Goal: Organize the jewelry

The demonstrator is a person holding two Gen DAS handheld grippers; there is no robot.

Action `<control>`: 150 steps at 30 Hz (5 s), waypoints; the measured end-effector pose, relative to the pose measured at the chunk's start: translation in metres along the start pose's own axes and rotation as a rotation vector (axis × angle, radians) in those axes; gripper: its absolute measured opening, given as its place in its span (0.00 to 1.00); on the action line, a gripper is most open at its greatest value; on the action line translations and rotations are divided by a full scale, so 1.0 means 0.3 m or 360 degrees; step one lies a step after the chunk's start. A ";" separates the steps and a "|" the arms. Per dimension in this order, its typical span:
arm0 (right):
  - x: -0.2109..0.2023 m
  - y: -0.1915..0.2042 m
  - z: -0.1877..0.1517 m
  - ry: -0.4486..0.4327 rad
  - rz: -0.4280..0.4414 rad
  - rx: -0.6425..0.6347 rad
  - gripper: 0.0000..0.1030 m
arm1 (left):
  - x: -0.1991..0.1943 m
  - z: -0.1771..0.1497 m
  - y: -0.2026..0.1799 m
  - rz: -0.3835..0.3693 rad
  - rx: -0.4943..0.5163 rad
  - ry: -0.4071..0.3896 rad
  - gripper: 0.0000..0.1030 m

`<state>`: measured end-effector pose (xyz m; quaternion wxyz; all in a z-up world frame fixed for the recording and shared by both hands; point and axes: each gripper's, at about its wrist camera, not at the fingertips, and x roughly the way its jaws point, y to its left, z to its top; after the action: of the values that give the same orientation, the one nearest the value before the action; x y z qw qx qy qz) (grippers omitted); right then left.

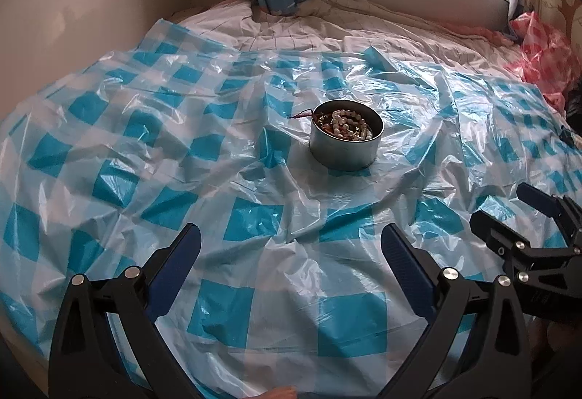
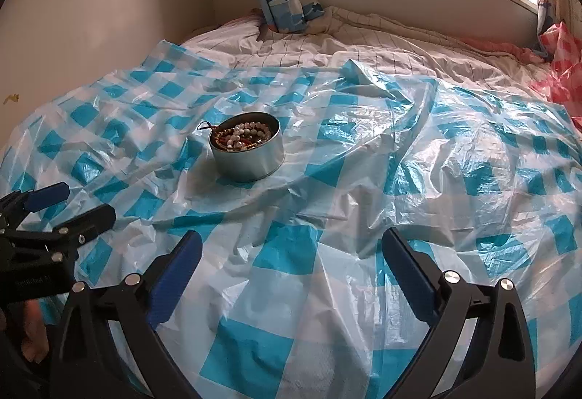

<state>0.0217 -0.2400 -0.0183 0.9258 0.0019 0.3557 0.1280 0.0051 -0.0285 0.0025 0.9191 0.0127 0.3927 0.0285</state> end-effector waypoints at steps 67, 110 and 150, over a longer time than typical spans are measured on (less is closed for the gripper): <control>0.004 0.007 -0.002 0.0008 -0.0012 -0.0009 0.93 | -0.013 -0.003 0.012 0.0056 0.0036 -0.0043 0.93; 0.005 0.016 0.001 0.0011 -0.0023 -0.0016 0.93 | -0.016 0.000 -0.004 0.0050 0.0045 -0.0048 0.93; 0.003 -0.007 0.004 0.0013 -0.0019 -0.0016 0.93 | -0.025 0.011 -0.019 -0.0008 0.0049 -0.0069 0.93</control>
<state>0.0236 -0.2416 -0.0183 0.9250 -0.0055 0.3589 0.1243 0.0025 -0.0345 0.0099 0.9272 0.0266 0.3731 0.0199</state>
